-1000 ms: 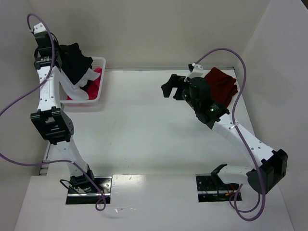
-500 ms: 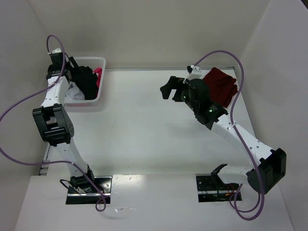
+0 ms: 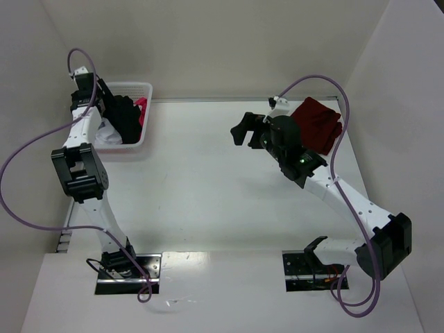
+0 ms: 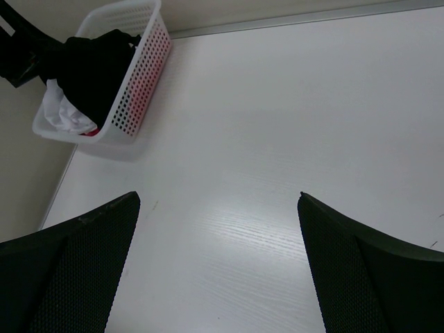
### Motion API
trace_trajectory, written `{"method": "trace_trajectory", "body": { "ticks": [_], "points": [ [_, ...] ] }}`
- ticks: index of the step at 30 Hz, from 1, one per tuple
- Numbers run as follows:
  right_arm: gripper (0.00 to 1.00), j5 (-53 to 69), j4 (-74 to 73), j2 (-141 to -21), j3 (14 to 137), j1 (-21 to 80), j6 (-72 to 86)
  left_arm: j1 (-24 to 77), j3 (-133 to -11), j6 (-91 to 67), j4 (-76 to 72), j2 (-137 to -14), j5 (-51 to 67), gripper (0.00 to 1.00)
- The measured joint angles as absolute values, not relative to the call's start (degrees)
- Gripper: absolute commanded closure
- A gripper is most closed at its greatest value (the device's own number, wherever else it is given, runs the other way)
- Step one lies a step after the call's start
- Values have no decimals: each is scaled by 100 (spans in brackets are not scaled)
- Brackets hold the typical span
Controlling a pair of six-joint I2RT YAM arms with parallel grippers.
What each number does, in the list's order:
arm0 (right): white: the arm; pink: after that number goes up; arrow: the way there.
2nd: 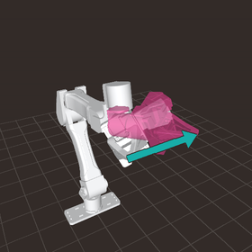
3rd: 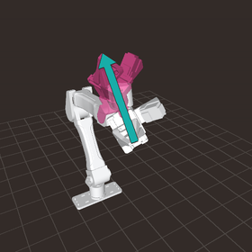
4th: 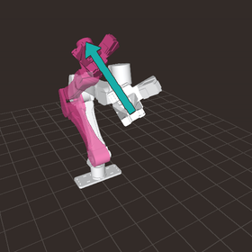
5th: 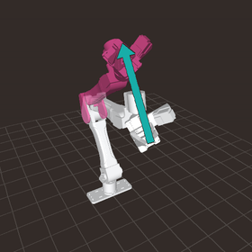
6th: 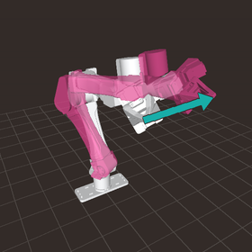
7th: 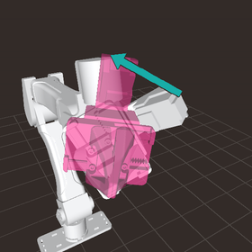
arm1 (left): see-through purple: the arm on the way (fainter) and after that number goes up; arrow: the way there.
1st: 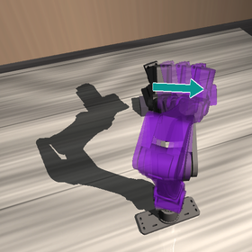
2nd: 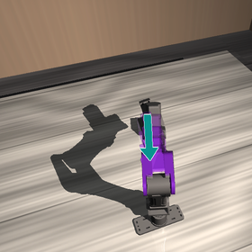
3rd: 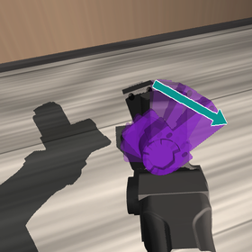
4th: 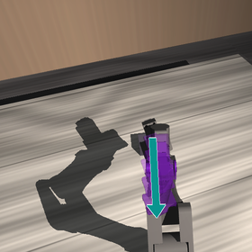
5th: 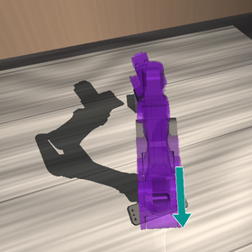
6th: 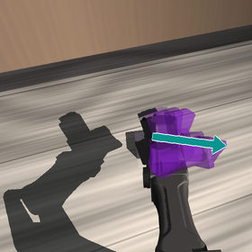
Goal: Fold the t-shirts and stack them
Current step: Grab crumpled tshirt from bin with the left arm
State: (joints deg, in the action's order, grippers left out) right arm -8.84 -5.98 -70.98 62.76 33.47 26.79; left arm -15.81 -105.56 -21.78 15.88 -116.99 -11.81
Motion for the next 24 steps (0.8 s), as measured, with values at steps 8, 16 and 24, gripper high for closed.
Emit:
{"method": "trace_trajectory", "body": {
  "ticks": [8,16,24],
  "points": [
    [0,-923,-604,-7148,6267,3347,2628,-1581,-10652,-2296,1640,-12154,-1299,45],
    [0,-926,-604,-7150,6263,3347,2661,-1581,-10759,-2292,1629,-12151,-1345,73],
    [0,-926,-602,-7074,6226,3347,2714,-1581,-10759,-2279,1632,-12097,-1365,63]
  ]
}}
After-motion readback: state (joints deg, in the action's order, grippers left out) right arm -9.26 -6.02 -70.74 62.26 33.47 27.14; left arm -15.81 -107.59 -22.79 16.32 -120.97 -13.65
